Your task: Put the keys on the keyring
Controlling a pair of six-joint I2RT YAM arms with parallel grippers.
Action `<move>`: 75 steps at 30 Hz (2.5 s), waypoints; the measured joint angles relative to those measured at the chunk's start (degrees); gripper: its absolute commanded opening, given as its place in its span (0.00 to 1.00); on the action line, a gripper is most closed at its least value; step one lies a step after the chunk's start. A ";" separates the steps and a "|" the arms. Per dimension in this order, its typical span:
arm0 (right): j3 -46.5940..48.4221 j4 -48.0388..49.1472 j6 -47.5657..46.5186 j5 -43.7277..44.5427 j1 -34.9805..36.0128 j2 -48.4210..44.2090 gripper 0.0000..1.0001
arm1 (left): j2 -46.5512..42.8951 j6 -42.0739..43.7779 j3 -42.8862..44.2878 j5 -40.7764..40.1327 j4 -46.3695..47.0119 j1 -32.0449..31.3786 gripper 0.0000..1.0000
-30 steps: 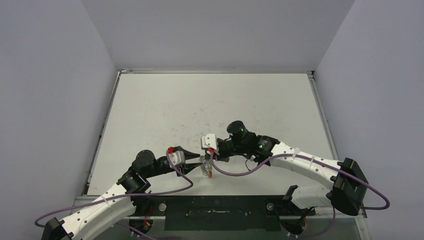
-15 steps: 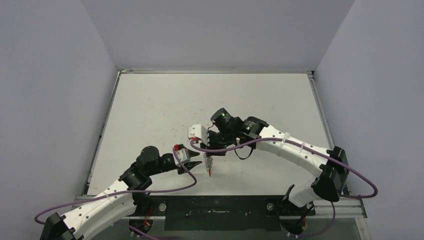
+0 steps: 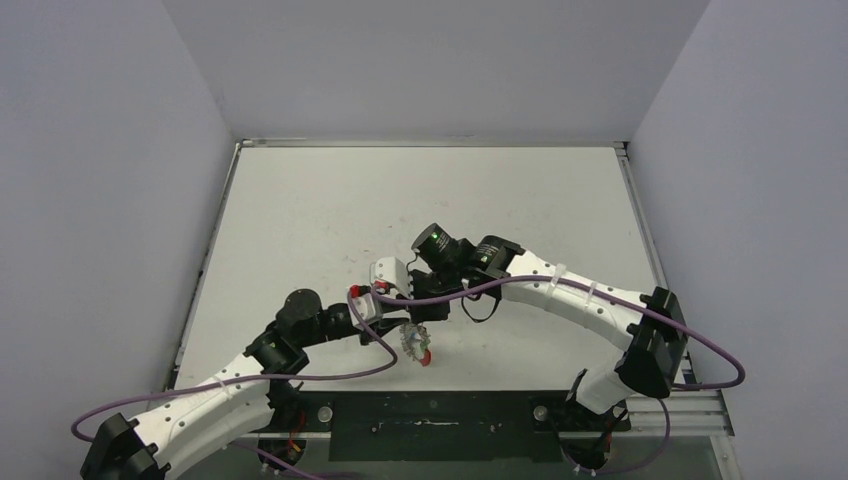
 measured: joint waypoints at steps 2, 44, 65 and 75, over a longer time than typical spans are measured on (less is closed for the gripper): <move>0.20 -0.24 0.31 -0.02 0.00 0.15 0.00 | 0.37 0.00 0.00 0.20 0.33 0.00 0.29; 0.42 0.11 2.82 3.58 0.76 0.26 0.11 | 4.66 -1.44 0.85 4.83 1.09 -0.07 0.00; -29.27 35.69 1.70 -6.97 -6.95 -21.16 0.55 | -0.68 -5.14 -4.90 1.73 7.17 -0.09 0.00; -34.01 47.87 0.59 -17.05 -10.40 -19.28 0.35 | -0.90 -5.57 -5.01 3.10 10.64 -0.15 0.00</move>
